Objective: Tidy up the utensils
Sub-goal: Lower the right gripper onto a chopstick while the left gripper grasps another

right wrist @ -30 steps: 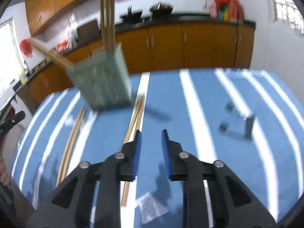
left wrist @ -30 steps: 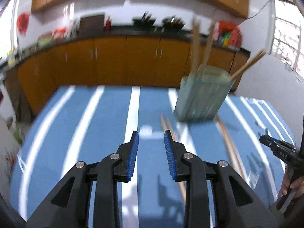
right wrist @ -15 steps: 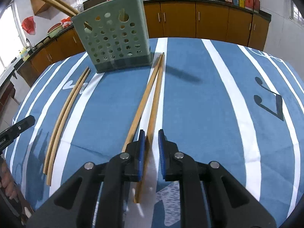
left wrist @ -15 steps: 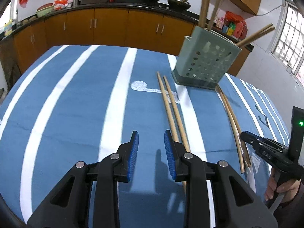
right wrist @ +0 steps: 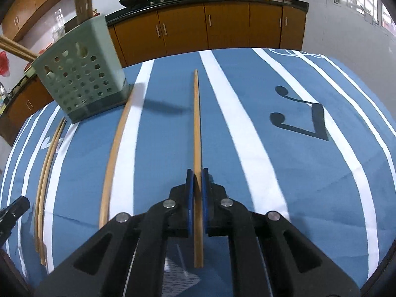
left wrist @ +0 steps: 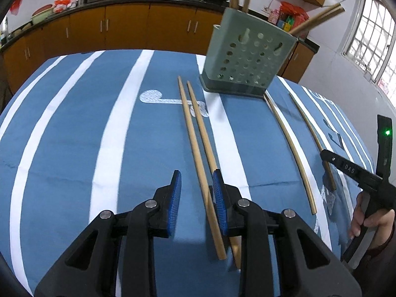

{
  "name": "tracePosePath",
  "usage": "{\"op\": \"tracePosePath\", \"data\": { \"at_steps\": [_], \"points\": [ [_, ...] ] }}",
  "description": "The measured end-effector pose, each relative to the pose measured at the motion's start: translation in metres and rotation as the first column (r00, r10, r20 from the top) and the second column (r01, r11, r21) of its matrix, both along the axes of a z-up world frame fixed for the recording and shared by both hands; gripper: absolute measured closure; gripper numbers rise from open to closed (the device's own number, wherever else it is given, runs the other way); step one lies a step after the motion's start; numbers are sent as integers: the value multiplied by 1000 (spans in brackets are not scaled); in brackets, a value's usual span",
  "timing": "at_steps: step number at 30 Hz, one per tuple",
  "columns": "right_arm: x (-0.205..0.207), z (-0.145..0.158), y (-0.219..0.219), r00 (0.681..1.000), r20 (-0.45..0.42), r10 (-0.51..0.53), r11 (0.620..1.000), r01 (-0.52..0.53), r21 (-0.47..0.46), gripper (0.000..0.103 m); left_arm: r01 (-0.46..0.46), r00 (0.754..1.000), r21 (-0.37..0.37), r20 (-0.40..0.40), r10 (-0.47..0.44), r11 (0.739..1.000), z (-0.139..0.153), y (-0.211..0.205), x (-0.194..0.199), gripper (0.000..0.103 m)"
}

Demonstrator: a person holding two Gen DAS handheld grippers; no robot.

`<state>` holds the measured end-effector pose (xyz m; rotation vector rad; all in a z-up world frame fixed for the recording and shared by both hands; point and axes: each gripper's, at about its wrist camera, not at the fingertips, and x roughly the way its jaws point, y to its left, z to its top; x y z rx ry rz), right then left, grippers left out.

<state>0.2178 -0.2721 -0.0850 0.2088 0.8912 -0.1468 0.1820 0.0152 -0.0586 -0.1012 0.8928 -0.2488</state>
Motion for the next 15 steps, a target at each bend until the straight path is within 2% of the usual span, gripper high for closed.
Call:
{"op": "tracePosePath", "data": {
  "at_steps": [7,11,12,15],
  "points": [
    [-2,0,3,1000,5,15,1000,-15,-14,95,6,1000,68,-21,-5,998,-11,-12,0,85],
    [-3,0,6,999,8,36,999,-36,-13,95,6,1000,135,5,-6,991,-12,-22,0,91],
    [-3,0,8,999,8,45,999,-45,-15,95,4,1000,144,8,-5,990,-12,-23,1,94],
    [-3,0,12,998,9,68,997,-68,-24,94,-8,1000,153,7,7,988,-11,-19,8,95]
  ]
}}
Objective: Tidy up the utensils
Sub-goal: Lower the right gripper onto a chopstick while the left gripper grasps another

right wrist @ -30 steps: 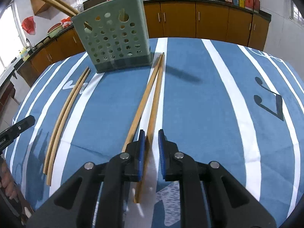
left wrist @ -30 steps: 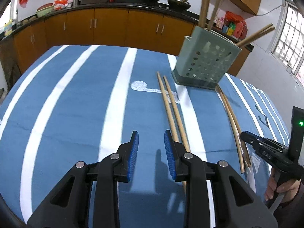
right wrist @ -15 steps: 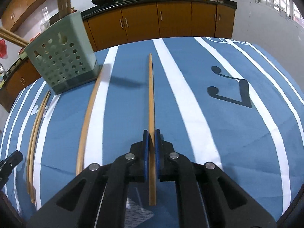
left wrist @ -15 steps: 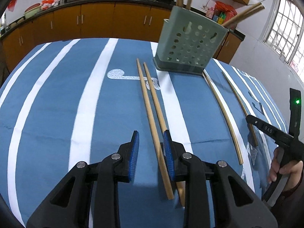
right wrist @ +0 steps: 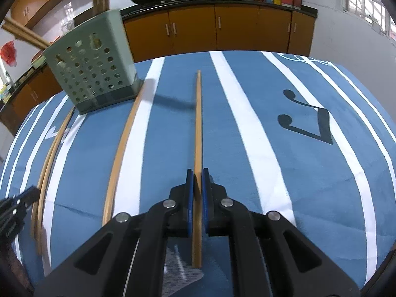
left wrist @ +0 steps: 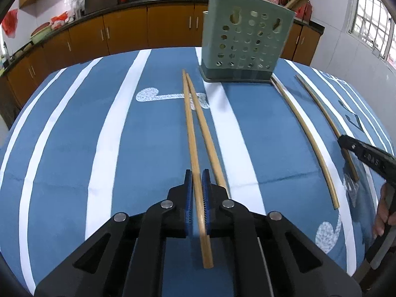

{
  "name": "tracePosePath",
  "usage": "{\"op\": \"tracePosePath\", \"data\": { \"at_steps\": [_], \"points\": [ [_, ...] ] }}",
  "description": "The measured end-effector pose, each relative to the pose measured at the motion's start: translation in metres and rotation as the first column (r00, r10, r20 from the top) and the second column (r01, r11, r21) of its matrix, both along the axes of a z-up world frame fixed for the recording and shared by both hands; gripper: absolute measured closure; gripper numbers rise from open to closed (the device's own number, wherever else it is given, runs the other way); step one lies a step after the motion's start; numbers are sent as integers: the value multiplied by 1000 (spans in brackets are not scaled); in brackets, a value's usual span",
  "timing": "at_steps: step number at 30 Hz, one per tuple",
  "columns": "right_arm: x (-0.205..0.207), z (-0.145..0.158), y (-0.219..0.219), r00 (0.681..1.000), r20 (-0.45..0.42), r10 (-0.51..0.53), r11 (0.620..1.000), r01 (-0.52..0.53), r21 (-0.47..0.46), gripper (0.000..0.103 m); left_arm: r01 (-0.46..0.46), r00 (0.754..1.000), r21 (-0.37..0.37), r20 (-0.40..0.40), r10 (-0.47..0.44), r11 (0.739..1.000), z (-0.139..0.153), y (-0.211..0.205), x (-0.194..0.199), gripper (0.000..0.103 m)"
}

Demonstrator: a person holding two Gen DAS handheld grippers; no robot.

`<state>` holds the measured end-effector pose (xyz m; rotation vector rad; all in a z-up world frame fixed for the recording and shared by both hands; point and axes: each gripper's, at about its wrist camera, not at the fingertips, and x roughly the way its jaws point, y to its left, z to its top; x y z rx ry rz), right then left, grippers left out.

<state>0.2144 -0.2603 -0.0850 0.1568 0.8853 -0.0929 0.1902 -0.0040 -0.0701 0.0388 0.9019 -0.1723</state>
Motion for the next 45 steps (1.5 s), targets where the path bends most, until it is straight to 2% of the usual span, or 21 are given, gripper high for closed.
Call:
{"op": "tracePosePath", "data": {
  "at_steps": [7,12,20,35,45],
  "points": [
    [7,0,4,999,1,37,999,-37,-5,95,-79,997,23,7,79,997,1,33,31,96],
    [14,0,4,999,11,49,999,-48,-9,95,-97,995,-13,10,97,995,1,49,41,96],
    [17,0,1,999,13,48,999,-48,13,95,-103,995,-54,11,104,993,1,52,40,95],
    [17,0,1,999,14,47,999,-48,19,95,-106,994,-72,7,107,992,1,53,42,95],
    [13,-1,2,998,13,57,998,-58,18,95,-88,996,-36,10,88,995,1,49,33,95]
  ]
}}
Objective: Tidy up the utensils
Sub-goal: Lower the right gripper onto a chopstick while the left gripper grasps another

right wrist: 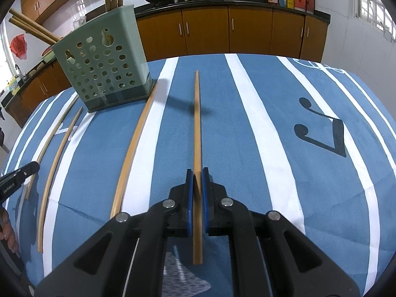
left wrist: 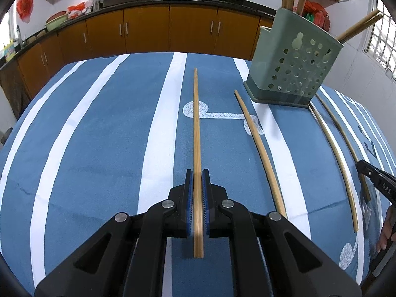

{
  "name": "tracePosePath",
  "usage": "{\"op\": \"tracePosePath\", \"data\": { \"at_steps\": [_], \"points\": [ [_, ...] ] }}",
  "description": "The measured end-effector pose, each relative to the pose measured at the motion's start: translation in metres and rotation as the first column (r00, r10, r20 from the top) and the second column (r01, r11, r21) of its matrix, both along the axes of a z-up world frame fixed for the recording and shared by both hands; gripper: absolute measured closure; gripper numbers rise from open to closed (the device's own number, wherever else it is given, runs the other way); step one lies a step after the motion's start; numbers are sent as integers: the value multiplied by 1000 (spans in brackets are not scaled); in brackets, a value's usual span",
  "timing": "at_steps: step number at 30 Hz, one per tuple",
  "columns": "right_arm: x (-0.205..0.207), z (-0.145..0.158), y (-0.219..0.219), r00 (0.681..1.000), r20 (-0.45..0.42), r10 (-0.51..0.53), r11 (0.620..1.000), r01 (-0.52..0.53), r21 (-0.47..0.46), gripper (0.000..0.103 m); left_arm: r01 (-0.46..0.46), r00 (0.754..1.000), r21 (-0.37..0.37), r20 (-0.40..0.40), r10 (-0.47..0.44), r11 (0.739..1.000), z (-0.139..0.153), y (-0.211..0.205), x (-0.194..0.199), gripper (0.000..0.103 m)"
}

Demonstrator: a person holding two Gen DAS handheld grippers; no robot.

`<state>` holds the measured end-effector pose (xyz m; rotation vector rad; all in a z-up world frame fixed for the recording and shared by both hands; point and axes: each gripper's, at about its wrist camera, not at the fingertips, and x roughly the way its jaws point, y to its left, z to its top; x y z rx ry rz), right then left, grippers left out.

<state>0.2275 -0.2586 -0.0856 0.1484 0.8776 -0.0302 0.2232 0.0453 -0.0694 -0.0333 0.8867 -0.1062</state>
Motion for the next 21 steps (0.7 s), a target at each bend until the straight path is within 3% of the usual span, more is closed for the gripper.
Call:
{"op": "tracePosePath", "data": {
  "at_steps": [21],
  "points": [
    [-1,3,-2,1000,2,10,1000,-10,27,95,8,1000,11,-2,-8,1000,-1,0,0,96]
  ]
}}
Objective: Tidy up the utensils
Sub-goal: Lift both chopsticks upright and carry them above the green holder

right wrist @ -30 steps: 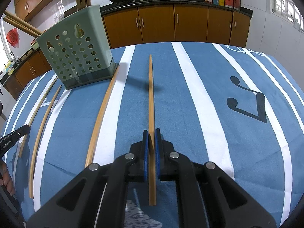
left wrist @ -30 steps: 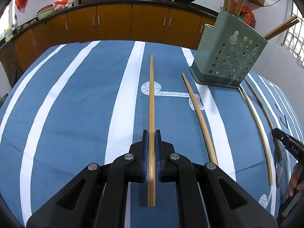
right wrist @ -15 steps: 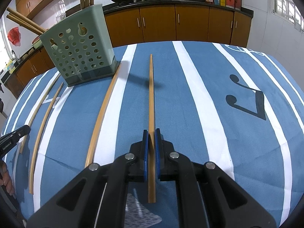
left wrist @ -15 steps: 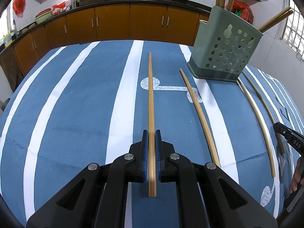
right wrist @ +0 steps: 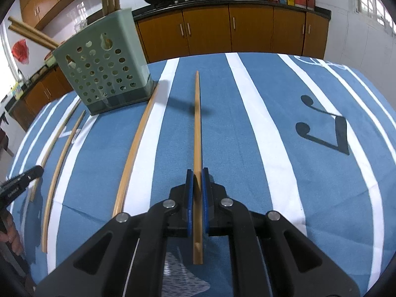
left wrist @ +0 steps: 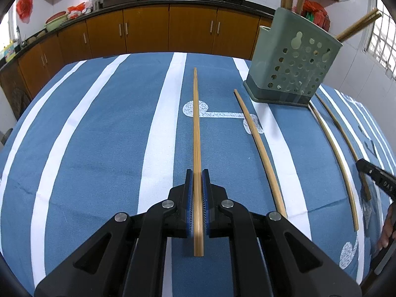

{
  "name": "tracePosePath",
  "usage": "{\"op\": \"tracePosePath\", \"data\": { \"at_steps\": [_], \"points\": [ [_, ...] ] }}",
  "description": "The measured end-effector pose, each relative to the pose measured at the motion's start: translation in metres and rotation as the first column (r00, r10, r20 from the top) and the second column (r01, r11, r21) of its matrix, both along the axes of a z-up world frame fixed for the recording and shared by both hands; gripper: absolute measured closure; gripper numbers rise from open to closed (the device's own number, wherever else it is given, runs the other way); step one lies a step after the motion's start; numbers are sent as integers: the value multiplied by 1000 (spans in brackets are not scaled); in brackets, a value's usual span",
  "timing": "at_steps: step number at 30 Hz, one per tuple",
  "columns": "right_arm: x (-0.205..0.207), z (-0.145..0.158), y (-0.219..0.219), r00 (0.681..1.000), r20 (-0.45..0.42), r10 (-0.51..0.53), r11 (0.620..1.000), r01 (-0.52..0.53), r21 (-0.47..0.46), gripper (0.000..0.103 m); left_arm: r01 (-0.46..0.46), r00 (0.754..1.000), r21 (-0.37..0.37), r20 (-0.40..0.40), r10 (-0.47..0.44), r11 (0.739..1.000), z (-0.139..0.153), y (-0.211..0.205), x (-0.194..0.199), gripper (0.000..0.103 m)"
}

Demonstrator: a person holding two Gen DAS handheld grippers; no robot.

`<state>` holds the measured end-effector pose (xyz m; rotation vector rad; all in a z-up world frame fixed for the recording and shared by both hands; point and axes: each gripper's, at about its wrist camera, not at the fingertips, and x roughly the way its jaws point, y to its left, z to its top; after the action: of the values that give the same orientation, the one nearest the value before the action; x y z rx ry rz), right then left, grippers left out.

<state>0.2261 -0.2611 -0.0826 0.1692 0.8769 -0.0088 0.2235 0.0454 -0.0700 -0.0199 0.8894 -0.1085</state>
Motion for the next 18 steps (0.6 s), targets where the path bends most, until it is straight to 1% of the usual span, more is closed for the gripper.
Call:
{"op": "tracePosePath", "data": {
  "at_steps": [2,3,7,12,16,18],
  "points": [
    [-4,10,-2,1000,28,2,1000,-3,10,95,7,1000,-7,-14,-7,1000,3,1,-1,96],
    [-7,17,-2,999,51,1,1000,-2,9,95,9,1000,-11,-9,-9,1000,6,2,-3,96],
    [-16,48,-6,990,137,-6,1000,5,5,95,19,999,-14,44,-19,1000,29,5,-10,96],
    [-26,84,-11,971,239,-17,1000,17,2,95,35,989,-24,147,-31,999,70,10,-21,96],
    [-32,111,-14,948,317,-24,1000,23,8,95,35,973,-38,228,-25,999,100,15,-28,96],
    [-34,121,-15,937,348,-28,1000,25,13,95,34,962,-48,272,-20,998,116,16,-31,96]
  ]
}}
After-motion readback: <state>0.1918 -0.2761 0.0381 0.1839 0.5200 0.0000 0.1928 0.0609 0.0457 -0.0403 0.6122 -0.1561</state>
